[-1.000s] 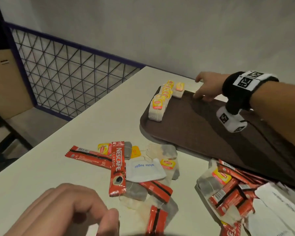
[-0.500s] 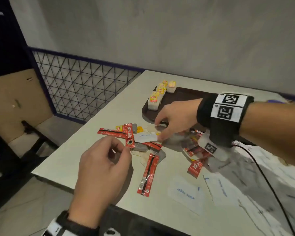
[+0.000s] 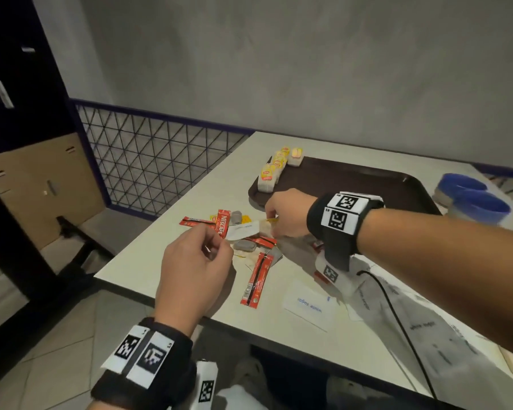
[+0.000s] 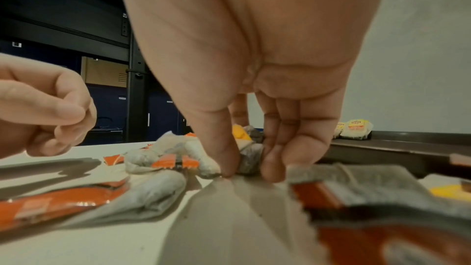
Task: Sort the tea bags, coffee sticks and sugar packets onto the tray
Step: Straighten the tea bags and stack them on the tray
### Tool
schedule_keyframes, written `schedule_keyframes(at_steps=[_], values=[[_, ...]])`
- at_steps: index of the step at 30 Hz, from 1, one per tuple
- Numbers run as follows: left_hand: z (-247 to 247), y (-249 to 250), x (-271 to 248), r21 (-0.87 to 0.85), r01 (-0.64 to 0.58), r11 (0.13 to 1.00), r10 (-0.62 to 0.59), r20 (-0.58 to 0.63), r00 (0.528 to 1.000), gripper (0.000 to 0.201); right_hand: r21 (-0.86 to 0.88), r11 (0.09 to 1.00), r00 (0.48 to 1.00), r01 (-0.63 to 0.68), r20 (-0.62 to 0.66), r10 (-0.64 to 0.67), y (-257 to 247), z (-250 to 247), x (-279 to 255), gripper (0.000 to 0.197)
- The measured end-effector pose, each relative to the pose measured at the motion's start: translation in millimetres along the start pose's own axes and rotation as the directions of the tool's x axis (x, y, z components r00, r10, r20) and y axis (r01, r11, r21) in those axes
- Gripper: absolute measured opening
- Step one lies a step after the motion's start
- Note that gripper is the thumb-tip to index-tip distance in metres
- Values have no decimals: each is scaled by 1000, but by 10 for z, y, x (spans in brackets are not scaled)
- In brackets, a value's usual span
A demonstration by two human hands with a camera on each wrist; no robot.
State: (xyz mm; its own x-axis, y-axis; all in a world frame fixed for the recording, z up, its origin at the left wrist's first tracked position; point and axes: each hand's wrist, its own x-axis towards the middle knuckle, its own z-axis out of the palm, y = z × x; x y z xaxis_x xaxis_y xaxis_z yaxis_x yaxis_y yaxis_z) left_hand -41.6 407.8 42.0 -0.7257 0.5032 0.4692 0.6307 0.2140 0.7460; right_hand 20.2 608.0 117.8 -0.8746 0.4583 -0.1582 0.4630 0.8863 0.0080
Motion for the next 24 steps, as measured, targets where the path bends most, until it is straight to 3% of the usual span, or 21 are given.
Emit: schedule_keyframes(at_steps=[7, 12, 14, 16, 18, 20, 22, 24], values=[[-14, 17, -10, -4, 6, 1000, -6, 22, 1000, 17, 123, 991, 989, -45, -137, 61, 109, -164, -274, 2], [-37, 84, -79, -133, -61, 989, 70, 60, 996, 13, 385, 923, 930, 11, -342, 132, 181, -254, -741, 17], [-36, 194, -171, -258, -10, 966, 40, 111, 993, 9, 493, 868, 916, 54, -371, 154, 130, -191, -973, 16], [-8, 413, -249, -443, 151, 884, -68, 198, 978, 14, 546, 835, 909, 69, -380, 173, 59, -69, -1180, 12], [49, 660, -281, -606, 411, 682, -215, 371, 903, 29, 578, 814, 895, 55, -391, 217, -6, 76, -1353, 9], [97, 833, -277, -623, 604, 496, -243, 569, 786, 40, 617, 786, 883, 38, -389, 262, -41, 208, -1466, 9], [145, 876, -293, -579, 656, 484, -163, 678, 717, 44, 626, 779, 876, 26, -390, 283, -62, 324, -1550, 9], [199, 838, -305, -562, 619, 549, -102, 690, 716, 35, 601, 798, 864, 32, -419, 281, -72, 411, -1606, 11]])
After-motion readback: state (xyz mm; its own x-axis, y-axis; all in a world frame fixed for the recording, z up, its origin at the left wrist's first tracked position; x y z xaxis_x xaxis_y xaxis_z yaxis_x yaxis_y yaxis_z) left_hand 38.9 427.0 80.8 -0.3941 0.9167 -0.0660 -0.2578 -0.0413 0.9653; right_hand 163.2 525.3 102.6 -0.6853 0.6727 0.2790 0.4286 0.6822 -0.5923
